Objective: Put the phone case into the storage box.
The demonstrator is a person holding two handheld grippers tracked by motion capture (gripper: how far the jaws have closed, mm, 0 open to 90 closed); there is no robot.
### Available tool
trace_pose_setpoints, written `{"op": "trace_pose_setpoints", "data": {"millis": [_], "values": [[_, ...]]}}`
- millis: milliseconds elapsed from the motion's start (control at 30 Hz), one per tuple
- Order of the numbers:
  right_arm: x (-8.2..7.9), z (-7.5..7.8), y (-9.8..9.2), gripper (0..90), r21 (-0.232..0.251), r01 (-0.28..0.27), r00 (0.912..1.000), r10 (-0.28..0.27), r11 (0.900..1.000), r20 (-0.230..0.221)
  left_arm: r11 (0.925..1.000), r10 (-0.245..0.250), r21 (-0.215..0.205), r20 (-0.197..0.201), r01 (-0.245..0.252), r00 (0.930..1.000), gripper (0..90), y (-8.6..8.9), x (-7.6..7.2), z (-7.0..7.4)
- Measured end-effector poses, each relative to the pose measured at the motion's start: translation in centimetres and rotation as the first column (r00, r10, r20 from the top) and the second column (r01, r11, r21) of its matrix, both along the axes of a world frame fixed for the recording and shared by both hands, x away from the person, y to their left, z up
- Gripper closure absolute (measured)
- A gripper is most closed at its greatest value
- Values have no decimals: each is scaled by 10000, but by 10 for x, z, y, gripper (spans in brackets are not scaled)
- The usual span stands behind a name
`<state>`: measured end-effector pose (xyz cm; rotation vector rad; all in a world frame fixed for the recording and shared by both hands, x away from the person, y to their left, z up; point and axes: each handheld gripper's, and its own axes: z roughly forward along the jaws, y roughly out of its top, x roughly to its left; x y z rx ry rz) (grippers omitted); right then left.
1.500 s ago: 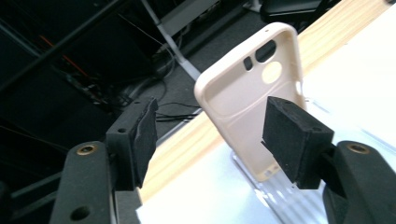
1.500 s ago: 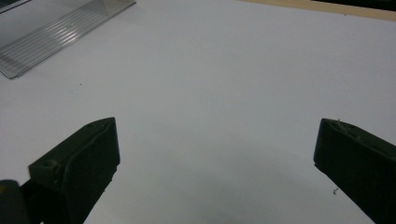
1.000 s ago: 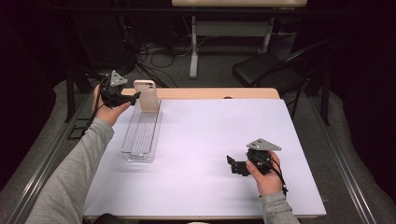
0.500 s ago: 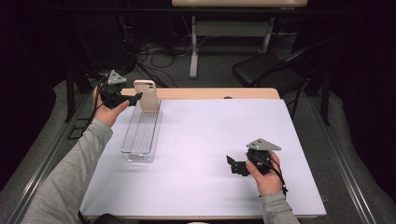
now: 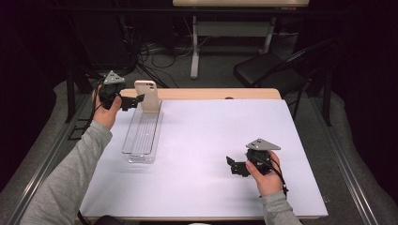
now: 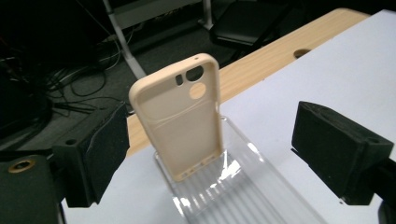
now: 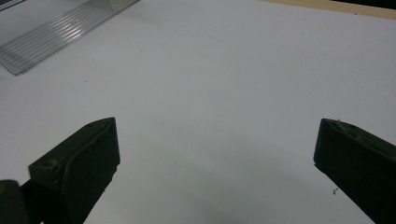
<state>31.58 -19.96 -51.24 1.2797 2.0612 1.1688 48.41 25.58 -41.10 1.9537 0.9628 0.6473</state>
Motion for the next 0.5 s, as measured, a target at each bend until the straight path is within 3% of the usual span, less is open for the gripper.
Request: {"op": "trace_pose_setpoints", "data": {"millis": [200,500], "values": [[1,4,0,0,4,-47,10000,47,10000,-9,9992,-54,-390,-50,52,10000,110,1,-5,1],[3,14,-4,0,110,-160,9998,159,9998,91,9984,-301,-482,-223,290,9993,110,2,-21,8]]}}
